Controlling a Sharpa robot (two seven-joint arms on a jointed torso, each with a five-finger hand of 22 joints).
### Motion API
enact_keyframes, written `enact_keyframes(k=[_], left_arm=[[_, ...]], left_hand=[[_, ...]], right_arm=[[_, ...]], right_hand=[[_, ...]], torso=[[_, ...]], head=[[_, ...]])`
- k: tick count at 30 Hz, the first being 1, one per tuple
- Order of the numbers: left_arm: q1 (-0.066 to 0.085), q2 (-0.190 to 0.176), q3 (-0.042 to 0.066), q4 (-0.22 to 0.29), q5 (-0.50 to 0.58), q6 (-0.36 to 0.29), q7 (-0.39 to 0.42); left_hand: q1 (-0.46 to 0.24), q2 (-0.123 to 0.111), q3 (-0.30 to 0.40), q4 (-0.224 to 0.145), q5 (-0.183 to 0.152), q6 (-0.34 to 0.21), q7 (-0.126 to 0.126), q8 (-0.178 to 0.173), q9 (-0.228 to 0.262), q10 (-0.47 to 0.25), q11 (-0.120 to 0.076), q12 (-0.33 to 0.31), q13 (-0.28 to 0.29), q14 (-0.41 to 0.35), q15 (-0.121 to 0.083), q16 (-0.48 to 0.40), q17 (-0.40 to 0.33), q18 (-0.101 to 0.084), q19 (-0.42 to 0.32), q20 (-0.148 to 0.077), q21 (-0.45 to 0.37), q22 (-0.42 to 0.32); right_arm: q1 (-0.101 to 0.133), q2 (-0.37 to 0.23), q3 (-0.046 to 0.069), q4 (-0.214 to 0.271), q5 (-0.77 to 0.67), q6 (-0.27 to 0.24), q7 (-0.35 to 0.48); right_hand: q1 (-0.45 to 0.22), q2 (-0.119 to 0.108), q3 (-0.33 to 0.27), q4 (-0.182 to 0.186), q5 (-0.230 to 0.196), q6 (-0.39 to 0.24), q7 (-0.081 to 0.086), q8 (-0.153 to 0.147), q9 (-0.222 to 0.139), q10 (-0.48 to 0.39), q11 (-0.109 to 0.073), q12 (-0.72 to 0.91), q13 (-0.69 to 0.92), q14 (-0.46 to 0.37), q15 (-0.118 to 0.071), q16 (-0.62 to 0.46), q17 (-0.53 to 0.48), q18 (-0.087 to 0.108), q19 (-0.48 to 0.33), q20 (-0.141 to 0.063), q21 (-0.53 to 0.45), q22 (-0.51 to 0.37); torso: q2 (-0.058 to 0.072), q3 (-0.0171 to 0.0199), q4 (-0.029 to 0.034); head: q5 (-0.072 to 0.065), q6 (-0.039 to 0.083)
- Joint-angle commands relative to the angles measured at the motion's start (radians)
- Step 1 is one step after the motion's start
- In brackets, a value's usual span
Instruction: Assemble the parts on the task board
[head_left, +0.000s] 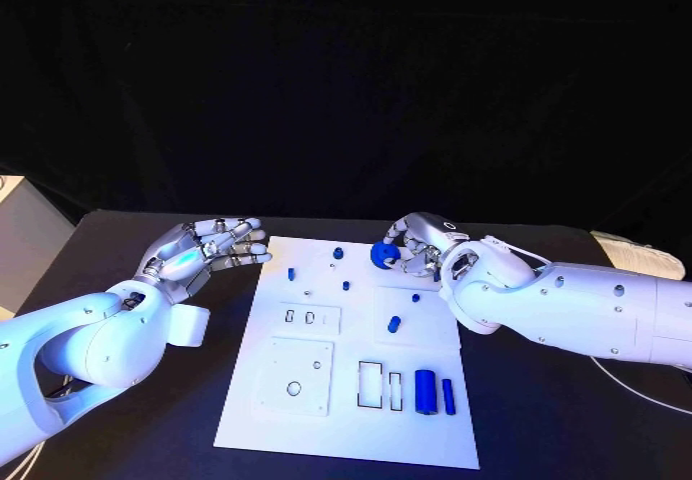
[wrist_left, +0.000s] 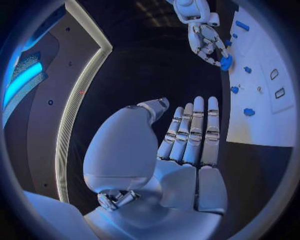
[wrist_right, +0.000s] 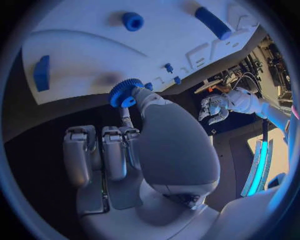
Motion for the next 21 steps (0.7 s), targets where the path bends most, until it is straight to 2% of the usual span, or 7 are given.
enact_keyframes(k=[1, 8, 15, 21], left_arm=[[0.001, 0.002, 0.001, 0.003, 0.003, 0.018, 0.006], [0.001, 0.005, 0.001, 0.004, 0.003, 0.019, 0.005], [0.001, 0.006, 0.001, 0.004, 0.003, 0.020, 0.005], [0.001, 0.007, 0.001, 0.003, 0.003, 0.021, 0.004]], left_hand=[[-0.002, 0.002, 0.004, -0.002, -0.005, -0.002, 0.014, -0.004, -0.001, 0.008, 0.001, -0.005, 0.000, -0.006, -0.001, 0.004, 0.001, 0.013, -0.007, 0.003, 0.006, -0.002], [-0.002, 0.002, 0.004, -0.002, -0.005, -0.002, 0.014, -0.004, -0.001, 0.008, 0.001, -0.005, 0.000, -0.006, -0.001, 0.004, 0.001, 0.013, -0.007, 0.003, 0.006, -0.002], [-0.002, 0.002, 0.004, -0.002, -0.005, -0.002, 0.014, -0.004, -0.001, 0.008, 0.001, -0.005, 0.000, -0.006, -0.001, 0.004, 0.001, 0.013, -0.007, 0.003, 0.006, -0.002], [-0.002, 0.002, 0.004, -0.002, -0.005, -0.002, 0.014, -0.004, -0.001, 0.008, 0.001, -0.005, 0.000, -0.006, -0.001, 0.004, 0.001, 0.013, -0.007, 0.003, 0.006, -0.002]], right_arm=[[0.002, 0.029, 0.000, 0.009, -0.079, -0.009, -0.007], [0.003, 0.107, -0.001, -0.013, -0.130, 0.004, -0.015], [0.002, 0.167, -0.005, -0.044, -0.175, 0.005, -0.025], [0.001, 0.194, -0.006, -0.066, -0.208, 0.007, -0.036]], right_hand=[[-0.008, -0.003, 0.007, 0.001, 0.003, 0.076, -0.036, 0.033, 0.019, 0.106, -0.007, 0.003, 0.263, 0.104, -0.009, 0.004, 0.263, -0.020, 0.086, -0.007, 0.007, 0.227], [-0.010, -0.005, 0.009, 0.000, 0.000, 0.074, -0.036, 0.032, 0.019, 0.106, -0.007, 0.003, 0.263, 0.104, -0.010, 0.004, 0.263, -0.021, 0.088, -0.008, 0.010, 0.230], [-0.011, -0.006, 0.012, 0.000, -0.002, 0.074, -0.037, 0.031, 0.019, 0.106, -0.007, 0.003, 0.263, 0.104, -0.010, 0.004, 0.263, -0.022, 0.089, -0.008, 0.012, 0.232], [-0.011, -0.006, 0.012, -0.001, -0.002, 0.073, -0.037, 0.031, 0.018, 0.106, -0.007, 0.003, 0.263, 0.104, -0.010, 0.004, 0.263, -0.022, 0.090, -0.008, 0.013, 0.233]], torso=[[0.001, 0.0009, 0.0020], [0.000, -0.0012, 0.0061], [0.003, 0.0008, 0.0032], [0.002, 0.0007, 0.0006]], head=[[0.004, 0.001], [0.005, 0.002], [0.012, 0.000], [0.017, -0.001]])
